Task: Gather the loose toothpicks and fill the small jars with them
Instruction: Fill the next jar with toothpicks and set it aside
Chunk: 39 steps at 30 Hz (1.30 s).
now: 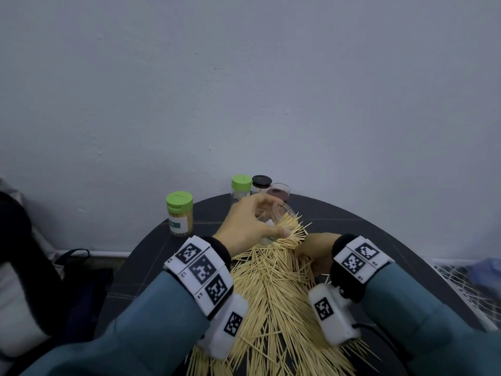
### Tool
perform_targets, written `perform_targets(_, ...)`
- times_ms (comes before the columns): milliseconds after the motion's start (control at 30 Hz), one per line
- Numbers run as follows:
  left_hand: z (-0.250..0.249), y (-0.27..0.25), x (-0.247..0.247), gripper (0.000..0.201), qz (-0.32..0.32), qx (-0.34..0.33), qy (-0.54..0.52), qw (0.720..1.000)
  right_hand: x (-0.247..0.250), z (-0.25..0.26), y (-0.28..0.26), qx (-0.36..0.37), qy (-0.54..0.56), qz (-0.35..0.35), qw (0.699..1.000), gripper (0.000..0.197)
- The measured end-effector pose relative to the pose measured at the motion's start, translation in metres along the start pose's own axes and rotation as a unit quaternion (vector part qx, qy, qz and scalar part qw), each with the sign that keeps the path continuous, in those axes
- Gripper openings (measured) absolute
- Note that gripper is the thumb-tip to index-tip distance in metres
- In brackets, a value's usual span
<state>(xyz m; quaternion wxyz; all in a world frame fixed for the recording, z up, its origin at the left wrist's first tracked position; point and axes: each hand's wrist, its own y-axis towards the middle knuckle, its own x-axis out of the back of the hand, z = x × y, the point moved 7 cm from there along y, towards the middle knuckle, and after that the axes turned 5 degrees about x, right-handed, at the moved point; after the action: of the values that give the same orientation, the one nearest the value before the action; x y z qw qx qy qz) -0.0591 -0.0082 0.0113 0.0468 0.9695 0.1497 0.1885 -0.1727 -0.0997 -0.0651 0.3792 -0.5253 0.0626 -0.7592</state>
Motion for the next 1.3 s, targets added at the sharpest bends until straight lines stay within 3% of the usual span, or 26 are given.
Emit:
perform_targets(67, 0.0, -0.001, -0.001, 0.059, 0.003, 0.0, 0.005, 1.0, 0.0, -0.004, -0.008, -0.002, 0.04, 0.017, 0.999, 0.03)
perform_targets(167, 0.0, -0.002, -0.003, 0.059, 0.006, -0.002, 0.009, 1.0, -0.001, -0.012, -0.017, 0.011, 0.187, 0.031, 0.982, 0.028)
perform_targets(467, 0.0, -0.01, -0.012, 0.053, 0.019, -0.005, 0.026, 0.999, -0.016, -0.026, -0.038, 0.052, 0.478, 0.074, 0.874, 0.018)
perform_targets(600, 0.0, -0.013, -0.013, 0.051, 0.021, -0.008, 0.039, 0.999, -0.018, -0.027, -0.044, 0.063, 0.514, 0.081, 0.851, 0.022)
perform_targets(867, 0.001, -0.013, -0.015, 0.053, 0.019, -0.007, 0.064, 0.998, -0.017, -0.022, -0.049, 0.057, 0.531, 0.071, 0.843, 0.028)
perform_targets(1000, 0.001, -0.014, -0.016, 0.052, 0.015, -0.008, 0.072, 0.997, -0.002, -0.015, -0.055, 0.108, 0.558, 0.025, 0.823, 0.03)
perform_targets(1300, 0.0, -0.021, -0.027, 0.055, 0.061, 0.013, 0.083, 0.995, 0.061, 0.015, -0.085, 0.286, 0.676, -0.124, 0.668, 0.029)
